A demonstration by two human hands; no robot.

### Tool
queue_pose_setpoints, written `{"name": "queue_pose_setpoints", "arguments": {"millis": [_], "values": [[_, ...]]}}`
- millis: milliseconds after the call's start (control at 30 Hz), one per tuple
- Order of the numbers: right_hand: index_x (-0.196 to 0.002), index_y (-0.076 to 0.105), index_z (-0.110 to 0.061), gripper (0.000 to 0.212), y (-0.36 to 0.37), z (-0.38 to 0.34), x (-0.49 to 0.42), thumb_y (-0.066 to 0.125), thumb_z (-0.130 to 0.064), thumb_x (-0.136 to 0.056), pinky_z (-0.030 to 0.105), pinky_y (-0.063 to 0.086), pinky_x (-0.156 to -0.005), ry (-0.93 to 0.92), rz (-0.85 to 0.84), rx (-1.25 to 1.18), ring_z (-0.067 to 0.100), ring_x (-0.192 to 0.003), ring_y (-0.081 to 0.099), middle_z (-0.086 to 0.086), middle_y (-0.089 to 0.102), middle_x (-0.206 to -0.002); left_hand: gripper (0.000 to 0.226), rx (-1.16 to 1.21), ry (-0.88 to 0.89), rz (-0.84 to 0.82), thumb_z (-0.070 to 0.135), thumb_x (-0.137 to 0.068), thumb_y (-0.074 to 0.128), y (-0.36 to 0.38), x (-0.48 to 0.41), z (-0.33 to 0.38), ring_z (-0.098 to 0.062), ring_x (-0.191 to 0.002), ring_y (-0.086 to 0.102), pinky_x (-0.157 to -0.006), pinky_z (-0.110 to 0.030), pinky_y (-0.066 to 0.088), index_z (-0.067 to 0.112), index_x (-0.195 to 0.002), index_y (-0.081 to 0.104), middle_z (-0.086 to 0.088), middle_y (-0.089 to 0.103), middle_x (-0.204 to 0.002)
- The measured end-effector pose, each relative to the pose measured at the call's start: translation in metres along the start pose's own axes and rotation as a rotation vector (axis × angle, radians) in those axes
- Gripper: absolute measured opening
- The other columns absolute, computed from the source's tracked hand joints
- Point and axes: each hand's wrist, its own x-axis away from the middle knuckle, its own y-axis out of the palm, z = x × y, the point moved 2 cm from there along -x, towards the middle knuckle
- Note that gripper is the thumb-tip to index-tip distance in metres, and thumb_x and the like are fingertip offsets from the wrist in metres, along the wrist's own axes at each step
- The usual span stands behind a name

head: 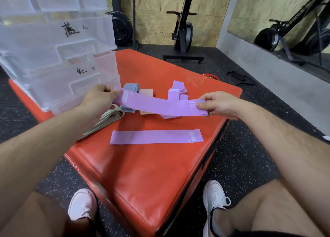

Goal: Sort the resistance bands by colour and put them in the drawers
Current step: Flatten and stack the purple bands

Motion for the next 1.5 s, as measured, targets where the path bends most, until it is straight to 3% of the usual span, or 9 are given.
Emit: {"name": "queue_pose_setpoints", "arguments": {"millis": [133,233,333,467,600,733,933,1167,1500], "values": [[-0.104,0.069,-0.004,0.017,0.013,0.016,0.008,0.072,-0.015,-0.092,0.022,0.055,-0.058,0.044,0.012,0.15,0.012,-0.063,0.063,0.007,0.068,-0.081,0.028,-0.153,-0.035,0.013,0.028,-0.095,0.064,-0.009,0.024,-0.021,-0.005,-0.045,0.055,-0.044,-0.014,0.045,0.003,-0.082,0.06,-0.011,0.057,-0.072],[-0.098,0.07,-0.008,0.011,0.018,0.026,0.01,0.073,-0.016,-0.091,0.024,0.054,-0.057,0.051,0.052,0.245,0.012,-0.06,0.06,0.003,0.068,-0.074,0.027,-0.255,-0.07,-0.032,0.029,-0.094,0.065,-0.01,0.038,-0.036,-0.017,-0.049,0.054,-0.035,-0.012,0.038,0.007,-0.08,0.06,-0.011,0.054,-0.069],[-0.103,0.067,-0.009,0.009,0.022,0.03,0.012,0.066,-0.006,-0.095,0.027,0.052,-0.059,0.067,0.039,0.303,0.013,-0.061,0.059,0.005,0.068,-0.08,0.03,-0.362,-0.081,-0.081,0.033,-0.09,0.07,-0.012,0.047,-0.043,-0.013,-0.041,0.052,-0.043,-0.019,0.041,0.007,-0.077,0.063,-0.01,0.057,-0.064],[-0.115,0.062,-0.011,0.027,0.023,0.033,0.011,0.065,0.002,-0.092,0.031,0.053,-0.064,0.114,0.02,0.327,0.018,-0.071,0.06,0.012,0.066,-0.093,0.028,-0.412,-0.091,-0.121,0.032,-0.088,0.073,-0.011,0.053,-0.045,-0.022,-0.05,0.053,-0.052,-0.024,0.044,0.005,-0.082,0.066,-0.013,0.062,-0.071],[-0.105,0.064,-0.018,0.029,0.024,0.038,0.011,0.074,-0.001,-0.084,0.036,0.053,-0.068,0.14,0.006,0.375,0.025,-0.07,0.059,0.014,0.067,-0.087,0.02,-0.427,-0.094,-0.152,0.026,-0.087,0.073,-0.009,0.053,-0.051,-0.023,-0.054,0.053,-0.055,-0.028,0.049,0.007,-0.084,0.066,-0.012,0.061,-0.072],[-0.096,0.068,-0.012,0.015,0.03,0.038,0.012,0.074,-0.003,-0.086,0.028,0.051,-0.06,0.096,0.017,0.499,0.018,-0.061,0.058,0.009,0.067,-0.081,0.022,-0.436,-0.092,-0.164,0.026,-0.084,0.076,-0.007,0.051,-0.057,-0.025,-0.061,0.057,-0.067,-0.04,0.057,0.008,-0.085,0.065,-0.014,0.064,-0.073],[-0.092,0.072,-0.014,0.01,0.035,0.043,0.008,0.076,-0.008,-0.085,0.033,0.055,-0.066,0.089,0.015,0.575,0.018,-0.068,0.064,0.005,0.07,-0.078,0.03,-0.519,-0.056,-0.18,0.03,-0.079,0.081,-0.007,0.049,-0.065,-0.022,-0.05,0.056,-0.054,-0.029,0.048,0.009,-0.087,0.062,-0.01,0.067,-0.07],[-0.086,0.072,-0.022,0.008,0.04,0.041,0.01,0.078,-0.017,-0.083,0.021,0.04,-0.052,0.046,0.002,0.724,0.002,-0.045,0.054,-0.008,0.064,-0.058,0.021,-0.76,0.164,-0.221,0.028,-0.082,0.077,-0.003,0.051,-0.065,-0.023,-0.075,0.061,-0.06,-0.029,0.039,0.015,-0.08,0.061,-0.003,0.066,-0.075],[-0.088,0.072,-0.026,0.003,0.054,0.015,-0.01,0.072,-0.027,-0.086,0.028,0.05,-0.074,-0.131,0.132,0.731,0.011,-0.085,0.065,-0.011,0.07,-0.091,0.019,-0.723,0.304,-0.227,0.016,-0.081,0.074,0.026,0.032,-0.035,-0.014,-0.064,0.053,-0.063,-0.027,0.038,0.02,-0.07,0.059,0.007,0.055,-0.066]]}}
